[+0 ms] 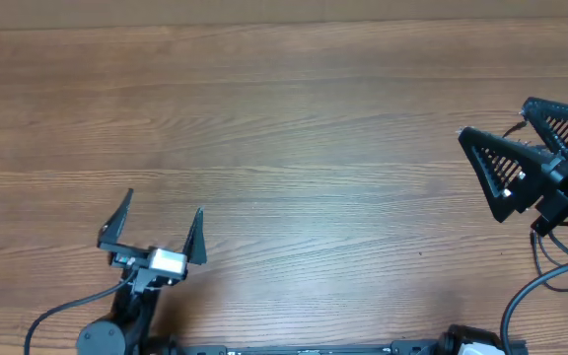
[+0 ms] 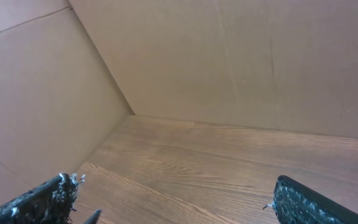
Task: Untangle cables
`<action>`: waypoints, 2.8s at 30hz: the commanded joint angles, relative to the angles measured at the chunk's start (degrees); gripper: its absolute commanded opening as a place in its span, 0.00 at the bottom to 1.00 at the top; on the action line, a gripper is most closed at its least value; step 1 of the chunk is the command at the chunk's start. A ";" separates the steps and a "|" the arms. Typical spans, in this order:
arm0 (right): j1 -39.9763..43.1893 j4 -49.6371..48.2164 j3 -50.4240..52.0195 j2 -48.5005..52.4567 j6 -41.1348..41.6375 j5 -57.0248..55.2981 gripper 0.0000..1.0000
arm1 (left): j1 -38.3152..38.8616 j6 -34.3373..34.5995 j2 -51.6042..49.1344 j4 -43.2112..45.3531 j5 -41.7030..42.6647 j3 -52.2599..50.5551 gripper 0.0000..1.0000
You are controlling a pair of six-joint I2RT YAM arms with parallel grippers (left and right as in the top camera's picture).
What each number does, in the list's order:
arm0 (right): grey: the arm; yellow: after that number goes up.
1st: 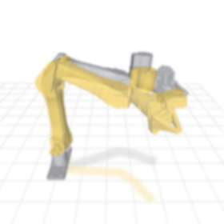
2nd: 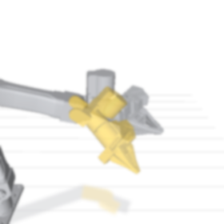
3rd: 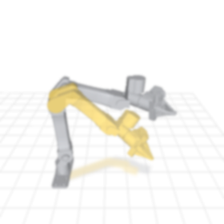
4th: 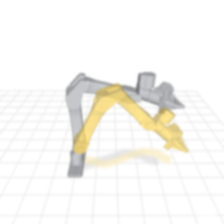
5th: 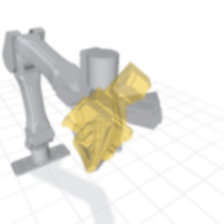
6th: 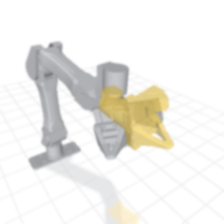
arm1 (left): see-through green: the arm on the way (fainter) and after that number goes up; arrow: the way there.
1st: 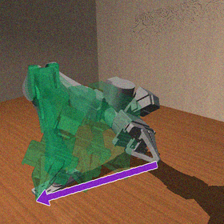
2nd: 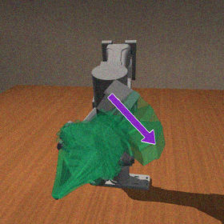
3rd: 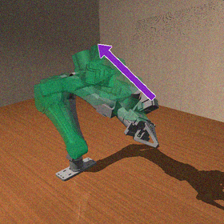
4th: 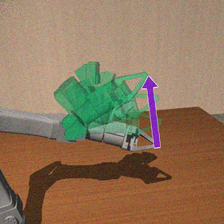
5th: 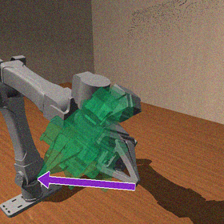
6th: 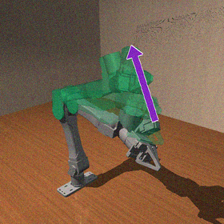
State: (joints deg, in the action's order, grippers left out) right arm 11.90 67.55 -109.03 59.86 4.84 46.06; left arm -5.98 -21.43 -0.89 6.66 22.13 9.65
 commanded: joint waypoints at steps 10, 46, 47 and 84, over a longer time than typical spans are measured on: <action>-0.28 -0.09 -0.81 0.00 -0.24 -0.13 1.00 | 0.37 -0.90 0.70 3.72 -1.42 -9.27 1.00; -0.28 -0.07 -0.81 0.00 -0.24 -0.13 1.00 | 0.31 0.11 0.70 -9.66 -6.36 -9.40 1.00; -0.28 -0.09 -0.81 0.00 -0.24 -0.13 1.00 | 0.26 -0.02 0.70 -9.70 -7.72 -9.40 1.00; -0.26 -0.07 -0.81 0.00 -0.24 -0.13 1.00 | 0.37 11.82 0.72 -10.99 -23.85 -9.38 1.00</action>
State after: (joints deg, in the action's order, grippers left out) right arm 11.90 67.57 -109.03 59.86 4.86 46.06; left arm -5.98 -10.66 -0.84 -4.38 -2.37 0.49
